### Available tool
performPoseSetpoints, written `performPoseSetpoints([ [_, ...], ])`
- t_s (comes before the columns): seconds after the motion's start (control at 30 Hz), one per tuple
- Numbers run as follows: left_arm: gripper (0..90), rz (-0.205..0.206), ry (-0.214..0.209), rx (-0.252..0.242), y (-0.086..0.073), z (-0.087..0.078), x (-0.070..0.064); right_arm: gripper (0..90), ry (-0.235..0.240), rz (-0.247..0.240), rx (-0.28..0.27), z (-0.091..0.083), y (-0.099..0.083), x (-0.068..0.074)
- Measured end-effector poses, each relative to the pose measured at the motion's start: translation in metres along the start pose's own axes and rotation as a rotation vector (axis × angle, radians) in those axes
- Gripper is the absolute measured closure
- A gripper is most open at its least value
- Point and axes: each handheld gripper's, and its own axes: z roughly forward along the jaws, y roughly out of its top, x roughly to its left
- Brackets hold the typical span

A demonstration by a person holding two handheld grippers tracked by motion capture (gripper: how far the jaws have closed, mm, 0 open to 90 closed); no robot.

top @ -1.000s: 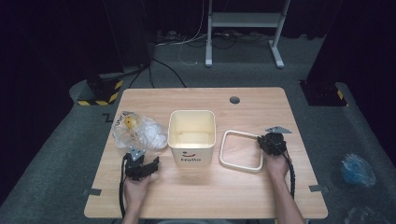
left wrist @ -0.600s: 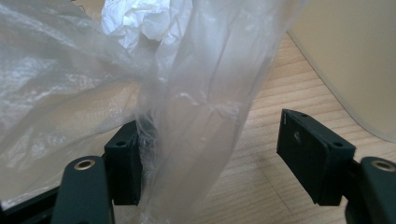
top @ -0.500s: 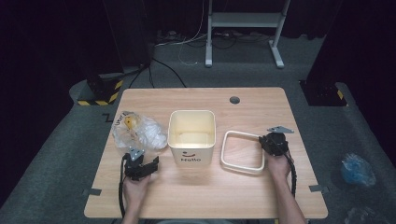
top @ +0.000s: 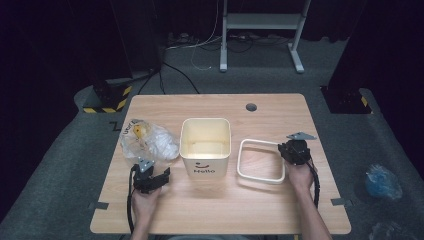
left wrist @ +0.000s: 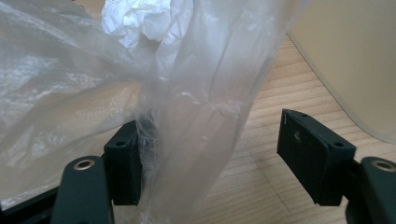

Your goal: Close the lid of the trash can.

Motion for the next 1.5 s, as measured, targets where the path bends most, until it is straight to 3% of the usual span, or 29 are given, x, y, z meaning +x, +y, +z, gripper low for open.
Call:
performPoseSetpoints([
  [0.3,29.5,0.001,0.003,0.000,0.000,0.000,0.000,77.6,0.004,0.012,-0.001,-0.008,0.002,-0.005],
  [0.8,29.6,-0.002,0.001,-0.004,0.000,0.000,0.000,77.7,0.027,0.004,-0.029,-0.033,0.024,-0.004],
  [1.5,29.6,0.001,0.002,-0.004,0.000,0.000,0.000,77.7,0.027,0.005,-0.041,-0.046,0.040,-0.004],
])
